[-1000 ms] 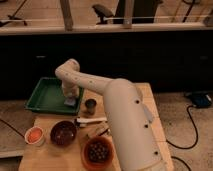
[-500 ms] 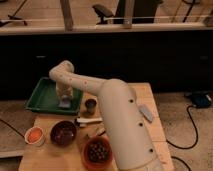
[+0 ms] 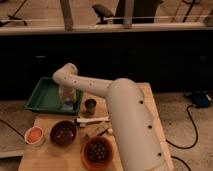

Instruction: Wipe tray with sponge

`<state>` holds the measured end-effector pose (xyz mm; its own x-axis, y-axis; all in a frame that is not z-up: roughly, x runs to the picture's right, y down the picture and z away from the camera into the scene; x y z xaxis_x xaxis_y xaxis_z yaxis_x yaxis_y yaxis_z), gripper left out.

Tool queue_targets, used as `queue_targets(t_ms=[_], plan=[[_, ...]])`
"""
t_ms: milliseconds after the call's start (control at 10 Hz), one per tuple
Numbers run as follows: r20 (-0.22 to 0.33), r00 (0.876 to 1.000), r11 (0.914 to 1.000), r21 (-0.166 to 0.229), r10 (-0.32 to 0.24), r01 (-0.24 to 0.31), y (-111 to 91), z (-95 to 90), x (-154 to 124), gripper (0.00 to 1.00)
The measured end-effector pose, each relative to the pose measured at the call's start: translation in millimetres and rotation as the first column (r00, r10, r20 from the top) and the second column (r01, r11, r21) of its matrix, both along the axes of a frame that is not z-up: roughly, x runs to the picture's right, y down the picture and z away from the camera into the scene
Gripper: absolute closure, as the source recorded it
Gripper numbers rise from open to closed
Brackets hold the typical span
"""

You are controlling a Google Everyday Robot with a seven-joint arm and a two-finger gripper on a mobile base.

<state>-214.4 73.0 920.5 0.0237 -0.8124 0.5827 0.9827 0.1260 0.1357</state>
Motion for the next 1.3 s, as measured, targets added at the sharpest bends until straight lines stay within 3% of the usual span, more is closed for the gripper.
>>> queue_targets(t_ms=[400, 700, 1000, 1300], plan=[[-0.026, 1.0, 0.9998, 0.02, 0.006, -0.006, -21, 15.1, 5, 1.0], [0.004, 1.0, 0.9993, 0.028, -0.023, 0.023, -29, 18.6, -15, 1.0], [0.062, 0.994, 0.9957, 0.031, -0.089, 0.087, -24, 13.8, -54, 1.0], [0.088, 0.988, 0.992, 0.018, -0.126, 0.125, -8, 1.5, -55, 1.0]])
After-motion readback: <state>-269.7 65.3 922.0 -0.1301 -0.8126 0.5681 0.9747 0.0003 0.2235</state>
